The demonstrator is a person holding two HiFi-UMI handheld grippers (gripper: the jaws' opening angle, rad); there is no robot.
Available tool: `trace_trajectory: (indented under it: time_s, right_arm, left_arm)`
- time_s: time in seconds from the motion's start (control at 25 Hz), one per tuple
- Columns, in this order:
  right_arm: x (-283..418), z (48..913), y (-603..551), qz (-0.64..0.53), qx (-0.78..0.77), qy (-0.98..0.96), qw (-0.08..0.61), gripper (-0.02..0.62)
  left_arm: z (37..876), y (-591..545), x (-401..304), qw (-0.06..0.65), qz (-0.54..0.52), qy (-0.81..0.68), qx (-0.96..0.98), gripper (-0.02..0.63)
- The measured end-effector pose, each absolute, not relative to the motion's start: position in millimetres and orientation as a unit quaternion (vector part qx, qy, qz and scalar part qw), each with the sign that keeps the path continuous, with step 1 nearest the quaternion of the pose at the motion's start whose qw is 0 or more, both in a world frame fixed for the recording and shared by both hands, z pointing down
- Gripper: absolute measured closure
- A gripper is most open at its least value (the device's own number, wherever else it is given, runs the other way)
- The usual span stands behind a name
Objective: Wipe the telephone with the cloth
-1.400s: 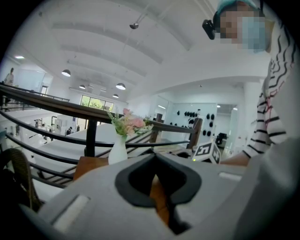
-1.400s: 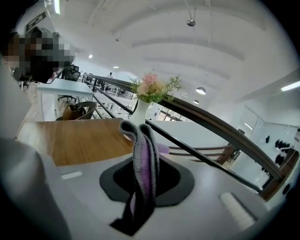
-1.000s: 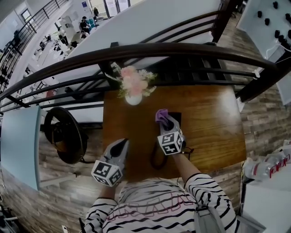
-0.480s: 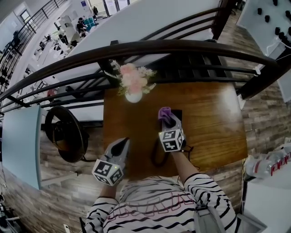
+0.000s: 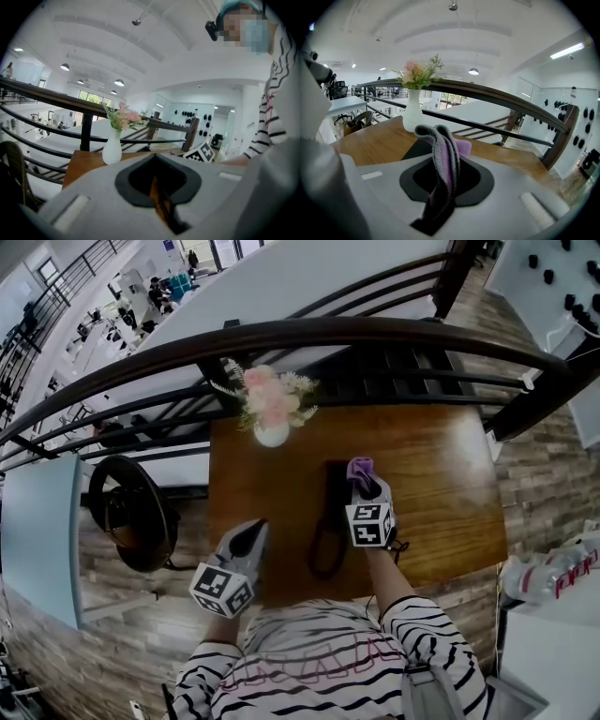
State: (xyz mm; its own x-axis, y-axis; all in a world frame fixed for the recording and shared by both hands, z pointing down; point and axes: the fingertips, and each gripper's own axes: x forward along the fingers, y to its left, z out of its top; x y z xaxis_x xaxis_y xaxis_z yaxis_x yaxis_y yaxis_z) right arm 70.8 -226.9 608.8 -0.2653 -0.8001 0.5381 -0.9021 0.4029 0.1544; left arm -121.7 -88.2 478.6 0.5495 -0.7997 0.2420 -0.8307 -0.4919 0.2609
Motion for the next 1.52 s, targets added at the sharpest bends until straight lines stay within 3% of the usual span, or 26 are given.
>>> trace_trajectory:
  time_s: [0.56,1.2,1.52]
  right_arm:
    - [101.1,602.7,-219.3,0.110,0.571,-0.772,0.256,0.538]
    - [-15.6,604.1,-161.8,0.080,0.483,-0.829,0.269,0.538]
    - [-21.9,622.5,-170.2,0.082,0.485,-0.822,0.287,0.539]
  left_arm:
    - [481.7,-88.6,-112.5,0.177,0.048,-0.456,0.871,0.606]
    - [480.7,-86.6,-123.8,0.179,0.046,-0.442,0.878,0.606]
    - [478.3,-82.9,-136.4,0.176,0.055,-0.446,0.876,0.606]
